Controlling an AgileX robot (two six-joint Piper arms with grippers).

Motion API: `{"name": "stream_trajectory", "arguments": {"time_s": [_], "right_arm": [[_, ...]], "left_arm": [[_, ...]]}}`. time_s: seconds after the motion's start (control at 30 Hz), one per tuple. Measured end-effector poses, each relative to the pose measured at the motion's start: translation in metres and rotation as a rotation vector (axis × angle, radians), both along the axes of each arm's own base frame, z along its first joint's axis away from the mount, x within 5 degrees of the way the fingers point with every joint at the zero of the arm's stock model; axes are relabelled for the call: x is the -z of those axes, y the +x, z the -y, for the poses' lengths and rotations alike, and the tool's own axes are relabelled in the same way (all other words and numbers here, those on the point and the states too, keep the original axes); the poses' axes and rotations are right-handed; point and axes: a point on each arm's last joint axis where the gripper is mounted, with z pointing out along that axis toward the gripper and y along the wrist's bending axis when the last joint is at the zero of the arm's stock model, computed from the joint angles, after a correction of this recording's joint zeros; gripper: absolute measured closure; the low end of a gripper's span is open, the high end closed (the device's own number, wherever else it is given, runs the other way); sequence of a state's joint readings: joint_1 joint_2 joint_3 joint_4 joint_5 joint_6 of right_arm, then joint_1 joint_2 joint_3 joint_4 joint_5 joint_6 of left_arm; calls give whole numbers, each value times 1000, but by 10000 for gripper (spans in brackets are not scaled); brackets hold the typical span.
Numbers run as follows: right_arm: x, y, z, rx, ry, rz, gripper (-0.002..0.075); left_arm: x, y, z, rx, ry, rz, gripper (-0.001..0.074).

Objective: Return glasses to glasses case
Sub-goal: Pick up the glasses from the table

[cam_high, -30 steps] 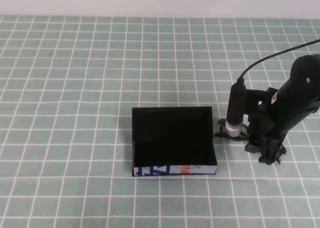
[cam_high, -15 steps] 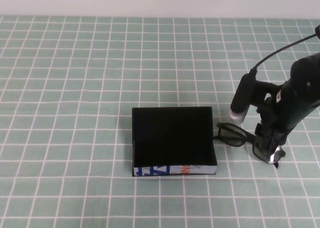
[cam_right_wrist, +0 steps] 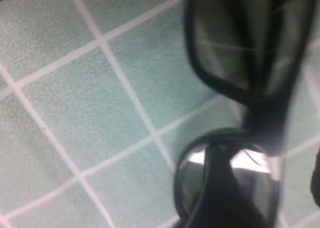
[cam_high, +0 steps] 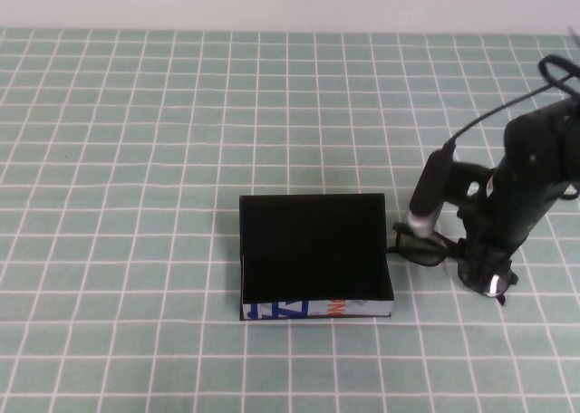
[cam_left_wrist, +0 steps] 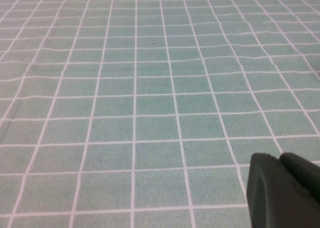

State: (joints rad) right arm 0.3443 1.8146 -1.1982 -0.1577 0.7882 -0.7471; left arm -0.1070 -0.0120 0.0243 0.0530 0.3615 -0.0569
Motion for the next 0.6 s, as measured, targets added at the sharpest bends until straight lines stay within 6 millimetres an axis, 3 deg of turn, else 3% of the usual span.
{"name": "stream_trajectory", "arguments": {"time_s": [0.13, 0.33, 0.6], "right_arm": [[12, 2, -1, 3, -6, -32, 383], [14, 4, -2, 3, 2, -31, 383], [0, 13, -12, 18, 90, 5, 382]], "left_arm": [[0, 0, 0, 0, 0, 0, 737], [0, 0, 0, 0, 0, 0, 737], [0, 0, 0, 0, 0, 0, 737]]}}
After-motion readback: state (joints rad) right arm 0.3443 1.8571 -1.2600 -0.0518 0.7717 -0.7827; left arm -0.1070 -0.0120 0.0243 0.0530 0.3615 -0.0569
